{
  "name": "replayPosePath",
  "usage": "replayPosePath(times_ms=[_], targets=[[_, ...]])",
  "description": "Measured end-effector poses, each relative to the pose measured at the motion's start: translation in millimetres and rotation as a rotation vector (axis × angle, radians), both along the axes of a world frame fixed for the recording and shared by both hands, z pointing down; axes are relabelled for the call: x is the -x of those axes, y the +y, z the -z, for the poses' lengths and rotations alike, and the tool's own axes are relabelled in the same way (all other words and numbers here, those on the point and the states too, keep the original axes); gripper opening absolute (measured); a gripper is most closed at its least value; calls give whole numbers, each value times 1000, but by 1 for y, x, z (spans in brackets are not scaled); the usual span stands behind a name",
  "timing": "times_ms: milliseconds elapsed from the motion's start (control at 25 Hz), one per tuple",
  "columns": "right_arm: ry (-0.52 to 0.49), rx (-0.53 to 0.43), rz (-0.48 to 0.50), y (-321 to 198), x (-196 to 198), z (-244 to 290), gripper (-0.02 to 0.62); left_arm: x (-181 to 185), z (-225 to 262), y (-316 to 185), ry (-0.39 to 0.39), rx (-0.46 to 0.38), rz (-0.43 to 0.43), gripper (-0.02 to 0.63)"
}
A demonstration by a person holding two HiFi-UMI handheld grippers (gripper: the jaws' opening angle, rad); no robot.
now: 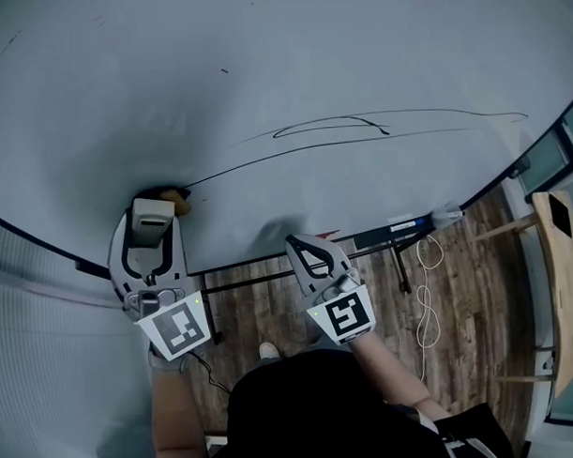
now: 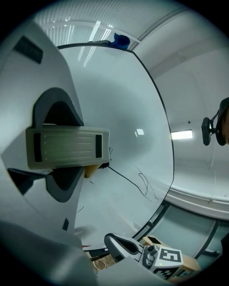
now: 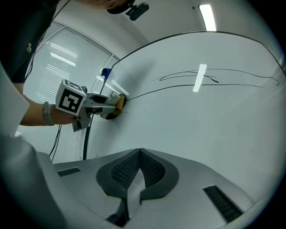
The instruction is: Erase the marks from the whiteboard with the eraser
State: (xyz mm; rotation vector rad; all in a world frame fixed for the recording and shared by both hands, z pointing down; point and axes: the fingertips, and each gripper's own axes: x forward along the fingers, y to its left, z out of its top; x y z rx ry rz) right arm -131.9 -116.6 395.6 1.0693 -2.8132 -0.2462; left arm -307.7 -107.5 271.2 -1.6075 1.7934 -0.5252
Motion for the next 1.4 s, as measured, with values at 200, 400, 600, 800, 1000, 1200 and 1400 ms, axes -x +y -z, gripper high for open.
replayPosePath(times_ms=[200, 400, 600, 800, 1000, 1200, 1400], targets=[[25, -31, 12, -10, -21, 6, 26, -27, 10, -12, -61, -10, 2, 267], [18, -34, 1, -18, -43, 7, 26, -56, 18, -22, -80, -13, -40, 265], [1, -20, -29, -21, -63, 7, 26, -93, 25, -29, -111, -30, -84, 265], [12, -42, -58, -26, -85, 10, 26, -137, 21, -42, -116, -81, -143, 265], [12, -42, -83, -31, -100, 9, 26, -166, 19, -53, -169, -77, -160, 265], [30, -45, -64, -24, -82, 9, 26, -155, 17, -47, -175, -86, -192, 267], [45, -29, -25, -4, -42, 5, 26, -103, 13, -29, -158, -67, -175, 267]])
